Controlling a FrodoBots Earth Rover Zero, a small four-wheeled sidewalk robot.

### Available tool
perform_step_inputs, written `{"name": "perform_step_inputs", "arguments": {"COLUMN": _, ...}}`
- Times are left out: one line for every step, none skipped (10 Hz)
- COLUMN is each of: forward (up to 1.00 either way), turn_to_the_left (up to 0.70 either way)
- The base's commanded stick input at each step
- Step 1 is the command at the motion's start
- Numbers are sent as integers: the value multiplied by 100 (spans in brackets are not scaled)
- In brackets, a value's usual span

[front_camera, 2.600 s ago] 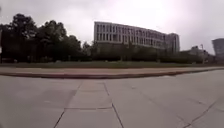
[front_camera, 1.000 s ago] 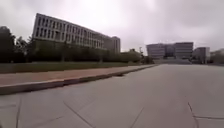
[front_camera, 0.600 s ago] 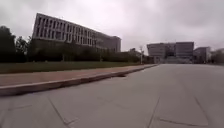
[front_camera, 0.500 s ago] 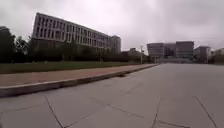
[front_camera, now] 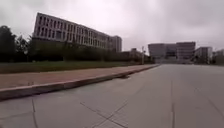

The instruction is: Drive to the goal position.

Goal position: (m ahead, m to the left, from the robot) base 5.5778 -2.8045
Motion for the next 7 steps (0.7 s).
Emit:
{"name": "perform_step_inputs", "arguments": {"forward": 70, "turn_to_the_left": -1}}
{"name": "perform_step_inputs", "arguments": {"forward": 70, "turn_to_the_left": -27}}
{"name": "perform_step_inputs", "arguments": {"forward": 70, "turn_to_the_left": -35}}
{"name": "perform_step_inputs", "arguments": {"forward": 70, "turn_to_the_left": -35}}
{"name": "perform_step_inputs", "arguments": {"forward": 70, "turn_to_the_left": -35}}
{"name": "perform_step_inputs", "arguments": {"forward": 70, "turn_to_the_left": -35}}
{"name": "perform_step_inputs", "arguments": {"forward": 70, "turn_to_the_left": -35}}
